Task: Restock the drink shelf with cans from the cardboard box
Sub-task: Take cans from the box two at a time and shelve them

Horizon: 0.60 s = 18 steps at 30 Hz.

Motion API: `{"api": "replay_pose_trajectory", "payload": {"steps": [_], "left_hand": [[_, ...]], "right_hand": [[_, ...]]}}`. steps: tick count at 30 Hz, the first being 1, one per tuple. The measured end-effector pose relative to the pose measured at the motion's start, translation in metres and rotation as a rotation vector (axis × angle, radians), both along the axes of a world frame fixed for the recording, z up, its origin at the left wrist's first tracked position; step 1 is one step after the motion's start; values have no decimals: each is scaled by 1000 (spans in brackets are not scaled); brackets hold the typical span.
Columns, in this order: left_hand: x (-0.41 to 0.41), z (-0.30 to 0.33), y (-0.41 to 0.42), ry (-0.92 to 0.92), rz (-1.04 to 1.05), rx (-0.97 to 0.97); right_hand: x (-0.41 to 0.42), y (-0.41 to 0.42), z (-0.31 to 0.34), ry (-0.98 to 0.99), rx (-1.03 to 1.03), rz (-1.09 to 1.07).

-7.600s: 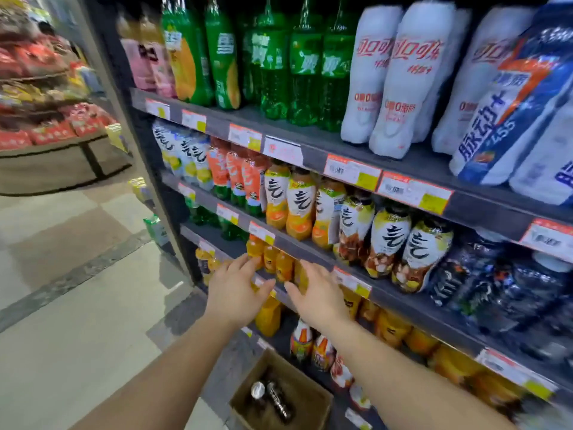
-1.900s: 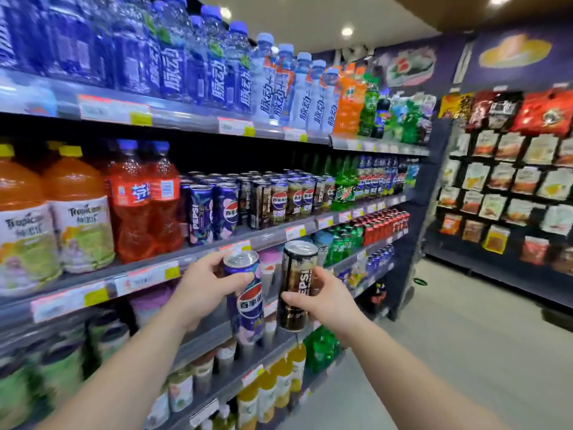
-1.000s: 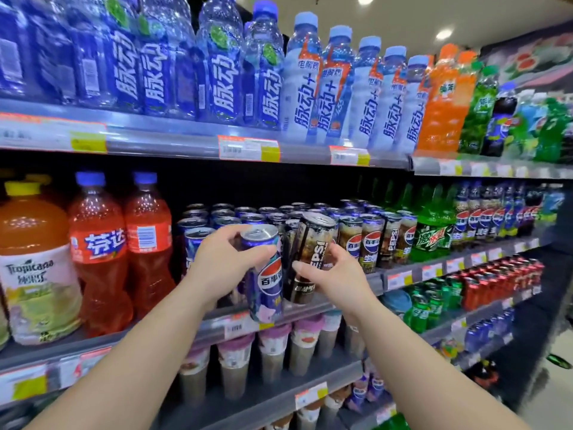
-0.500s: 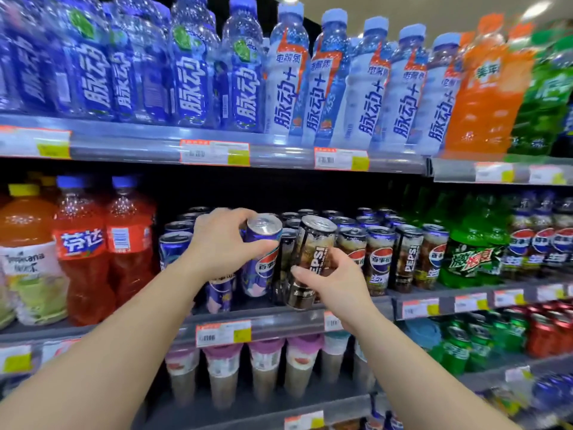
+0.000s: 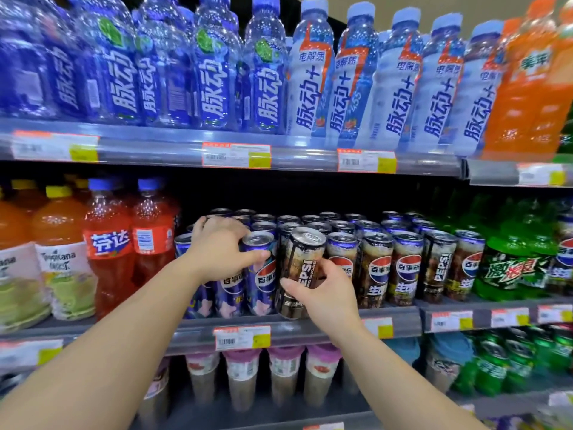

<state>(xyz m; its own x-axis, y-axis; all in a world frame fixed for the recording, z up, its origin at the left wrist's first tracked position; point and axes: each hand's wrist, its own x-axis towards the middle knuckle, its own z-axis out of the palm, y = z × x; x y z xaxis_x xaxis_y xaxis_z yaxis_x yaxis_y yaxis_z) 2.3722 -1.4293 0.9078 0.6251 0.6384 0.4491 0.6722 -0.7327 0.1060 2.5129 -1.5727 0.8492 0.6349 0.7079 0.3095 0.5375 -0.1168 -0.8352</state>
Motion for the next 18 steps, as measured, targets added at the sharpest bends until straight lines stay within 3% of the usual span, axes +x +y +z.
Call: {"api": "replay_pose_trajectory", "payload": {"steps": [8,15,18], "left_hand": [[-9,-4,10,-58,-112,42],[-18,-36,-5,-648,-288,108],[-20,-48,-14,-762,-285,79]], "right_hand": [[-8,5,-3,-27,18,-90],[-20,10,-5,-54,-1,-145],[-23,12,-4,-80,-19,-169]]}}
